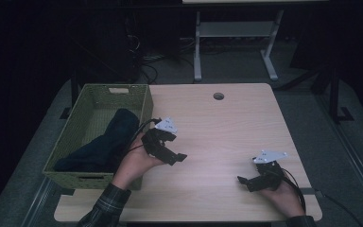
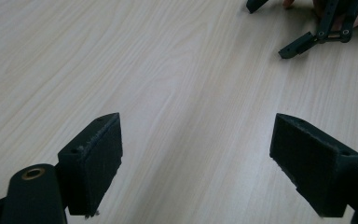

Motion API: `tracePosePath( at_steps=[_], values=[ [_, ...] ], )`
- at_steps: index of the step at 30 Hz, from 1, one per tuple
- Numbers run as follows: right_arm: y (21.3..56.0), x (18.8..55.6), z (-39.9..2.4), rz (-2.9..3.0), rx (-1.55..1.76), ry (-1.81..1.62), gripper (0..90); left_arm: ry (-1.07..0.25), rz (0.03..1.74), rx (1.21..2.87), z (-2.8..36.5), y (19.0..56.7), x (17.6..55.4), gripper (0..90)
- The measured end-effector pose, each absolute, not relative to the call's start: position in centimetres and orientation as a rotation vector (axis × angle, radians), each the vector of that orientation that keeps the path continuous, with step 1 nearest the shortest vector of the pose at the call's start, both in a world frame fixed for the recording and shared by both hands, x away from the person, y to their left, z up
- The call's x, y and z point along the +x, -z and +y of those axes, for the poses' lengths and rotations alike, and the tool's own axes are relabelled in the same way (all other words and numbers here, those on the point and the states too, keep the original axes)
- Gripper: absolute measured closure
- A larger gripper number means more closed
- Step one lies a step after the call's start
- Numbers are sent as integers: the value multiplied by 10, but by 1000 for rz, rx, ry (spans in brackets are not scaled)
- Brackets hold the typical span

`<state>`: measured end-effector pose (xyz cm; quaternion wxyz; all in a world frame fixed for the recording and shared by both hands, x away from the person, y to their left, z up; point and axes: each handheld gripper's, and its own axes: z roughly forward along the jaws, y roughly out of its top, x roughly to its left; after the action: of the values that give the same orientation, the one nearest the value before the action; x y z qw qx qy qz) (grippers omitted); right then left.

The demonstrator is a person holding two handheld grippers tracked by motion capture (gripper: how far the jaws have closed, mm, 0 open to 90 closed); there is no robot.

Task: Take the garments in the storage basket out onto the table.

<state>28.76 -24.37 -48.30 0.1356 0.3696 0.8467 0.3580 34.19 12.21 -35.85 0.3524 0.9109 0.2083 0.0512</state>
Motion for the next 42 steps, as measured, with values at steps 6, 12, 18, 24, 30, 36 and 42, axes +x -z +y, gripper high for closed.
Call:
tracePosePath(
  at_steps=[6,12,18,24,30,36,42],
  values=[
    [483,288,-244,2453,1071,-1037,24,-133,546,2384,125,351,346,168],
    [483,288,-244,2452,1071,-1037,24,-158,565,2400,132,340,351,170],
    [483,288,-244,2451,1067,-1036,24,-191,597,2408,145,331,354,170],
    [483,288,-244,2452,1065,-1038,24,-227,616,2398,154,322,351,169],
    [483,288,-244,2452,1064,-1038,24,-288,651,2384,172,311,349,169],
    [483,288,-244,2452,1065,-1038,24,-326,700,2385,185,307,349,169],
    [483,288,-244,2452,1064,-1038,24,-339,723,2382,196,305,349,169]
  ],
)
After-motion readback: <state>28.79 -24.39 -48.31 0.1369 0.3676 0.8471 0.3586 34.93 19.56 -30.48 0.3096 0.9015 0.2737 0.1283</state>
